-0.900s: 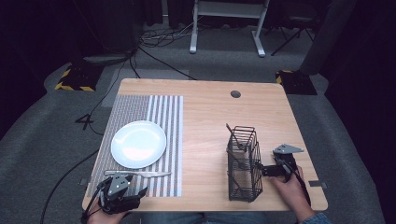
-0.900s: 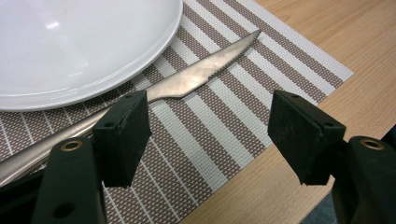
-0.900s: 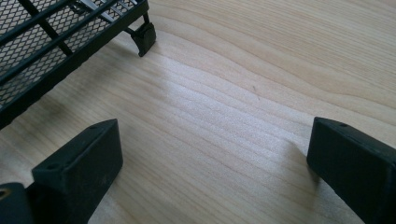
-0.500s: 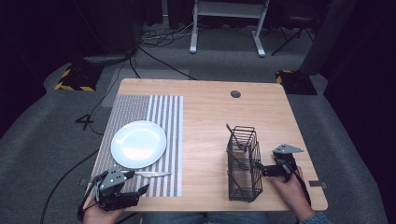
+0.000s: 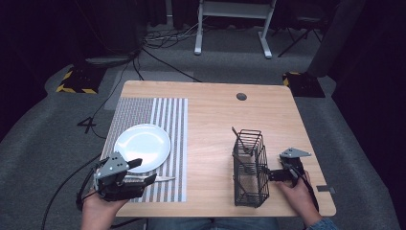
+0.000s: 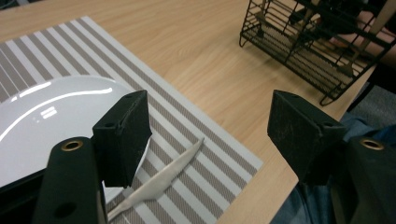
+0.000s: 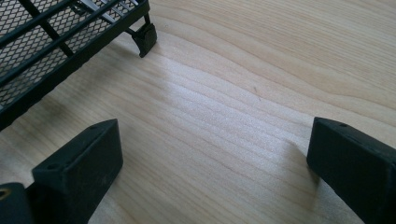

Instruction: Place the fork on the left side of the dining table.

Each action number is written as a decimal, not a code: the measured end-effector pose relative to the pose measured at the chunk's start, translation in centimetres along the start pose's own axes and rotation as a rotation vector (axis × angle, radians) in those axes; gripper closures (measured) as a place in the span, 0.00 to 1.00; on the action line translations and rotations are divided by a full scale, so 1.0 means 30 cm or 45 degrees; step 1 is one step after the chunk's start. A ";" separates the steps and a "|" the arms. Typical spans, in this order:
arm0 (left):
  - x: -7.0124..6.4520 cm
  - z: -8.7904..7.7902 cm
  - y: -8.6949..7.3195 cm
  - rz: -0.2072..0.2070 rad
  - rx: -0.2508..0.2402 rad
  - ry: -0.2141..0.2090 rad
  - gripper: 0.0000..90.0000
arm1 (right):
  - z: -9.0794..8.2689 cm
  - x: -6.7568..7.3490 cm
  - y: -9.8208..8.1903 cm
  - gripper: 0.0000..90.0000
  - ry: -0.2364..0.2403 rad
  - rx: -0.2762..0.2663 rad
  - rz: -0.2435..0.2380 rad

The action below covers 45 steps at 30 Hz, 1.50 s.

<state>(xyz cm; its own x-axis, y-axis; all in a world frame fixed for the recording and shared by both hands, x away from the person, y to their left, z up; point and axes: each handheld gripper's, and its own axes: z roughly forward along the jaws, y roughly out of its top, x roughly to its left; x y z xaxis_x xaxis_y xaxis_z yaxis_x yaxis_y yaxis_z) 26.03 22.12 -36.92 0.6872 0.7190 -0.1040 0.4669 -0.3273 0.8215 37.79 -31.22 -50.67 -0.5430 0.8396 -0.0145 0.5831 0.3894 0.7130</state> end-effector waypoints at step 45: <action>-0.127 0.385 0.357 0.053 -0.151 -0.082 0.37 | -0.001 0.000 0.000 0.05 0.012 -0.003 0.001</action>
<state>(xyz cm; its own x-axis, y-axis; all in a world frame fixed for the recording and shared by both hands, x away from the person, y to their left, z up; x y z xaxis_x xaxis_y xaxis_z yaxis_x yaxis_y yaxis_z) 34.84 8.77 -34.19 0.7407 0.6642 -0.1009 0.3706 -0.2788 0.8860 37.76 -31.24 -50.65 -0.5481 0.8364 -0.0077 0.5818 0.3878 0.7149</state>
